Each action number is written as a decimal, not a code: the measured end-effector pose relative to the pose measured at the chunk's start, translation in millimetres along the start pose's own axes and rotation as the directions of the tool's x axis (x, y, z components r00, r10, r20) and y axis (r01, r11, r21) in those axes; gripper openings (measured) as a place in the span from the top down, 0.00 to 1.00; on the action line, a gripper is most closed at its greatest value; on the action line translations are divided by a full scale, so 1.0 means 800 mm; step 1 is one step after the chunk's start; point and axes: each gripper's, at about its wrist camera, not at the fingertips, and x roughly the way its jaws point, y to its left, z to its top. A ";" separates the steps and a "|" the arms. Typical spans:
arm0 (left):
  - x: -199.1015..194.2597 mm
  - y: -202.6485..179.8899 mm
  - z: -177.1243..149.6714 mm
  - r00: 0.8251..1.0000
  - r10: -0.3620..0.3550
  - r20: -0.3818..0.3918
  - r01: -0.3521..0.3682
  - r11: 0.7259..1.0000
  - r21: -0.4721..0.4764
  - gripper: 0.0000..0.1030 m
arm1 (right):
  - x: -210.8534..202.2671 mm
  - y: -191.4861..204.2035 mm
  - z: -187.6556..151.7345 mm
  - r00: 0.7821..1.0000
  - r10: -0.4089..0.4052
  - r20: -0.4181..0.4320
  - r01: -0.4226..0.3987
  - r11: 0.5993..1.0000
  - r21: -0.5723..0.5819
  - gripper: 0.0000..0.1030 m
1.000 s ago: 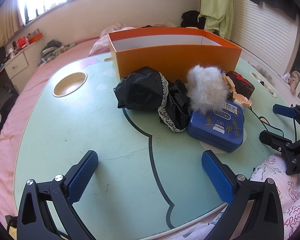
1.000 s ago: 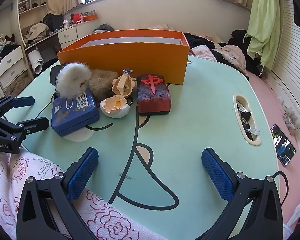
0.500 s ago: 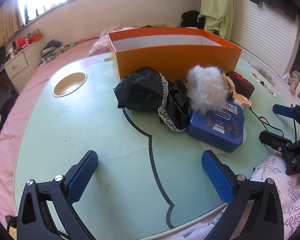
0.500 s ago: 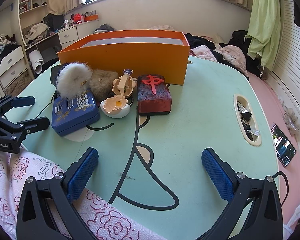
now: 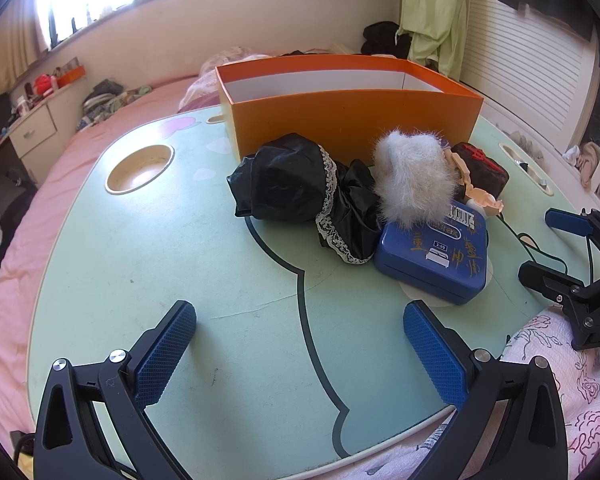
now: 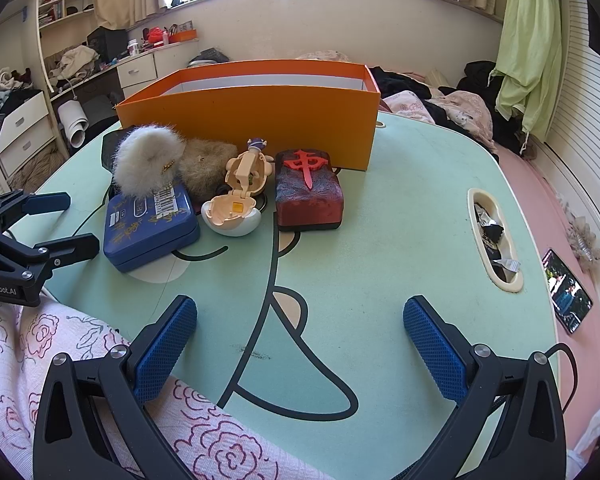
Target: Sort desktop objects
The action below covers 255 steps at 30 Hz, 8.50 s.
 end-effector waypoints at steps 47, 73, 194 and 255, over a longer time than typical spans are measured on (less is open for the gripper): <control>-0.026 0.036 0.023 0.982 -0.119 0.146 0.137 0.983 -0.124 0.05 | 0.000 0.002 0.000 1.000 0.010 0.004 -0.010 1.000 -0.010 0.00; -0.014 0.067 0.005 0.971 -0.221 0.094 0.238 0.934 -0.267 0.52 | 0.001 0.005 0.001 1.000 0.015 0.005 -0.015 1.000 -0.015 0.00; -0.006 0.020 -0.014 1.000 0.021 0.008 -0.020 0.999 -0.028 0.00 | 0.014 0.022 0.010 0.997 0.077 -0.002 -0.077 0.994 -0.078 0.00; -0.040 -0.021 0.000 0.980 -0.189 0.065 0.182 0.979 0.094 0.37 | 0.009 -0.013 0.010 0.999 -0.043 0.016 0.042 0.997 0.057 0.00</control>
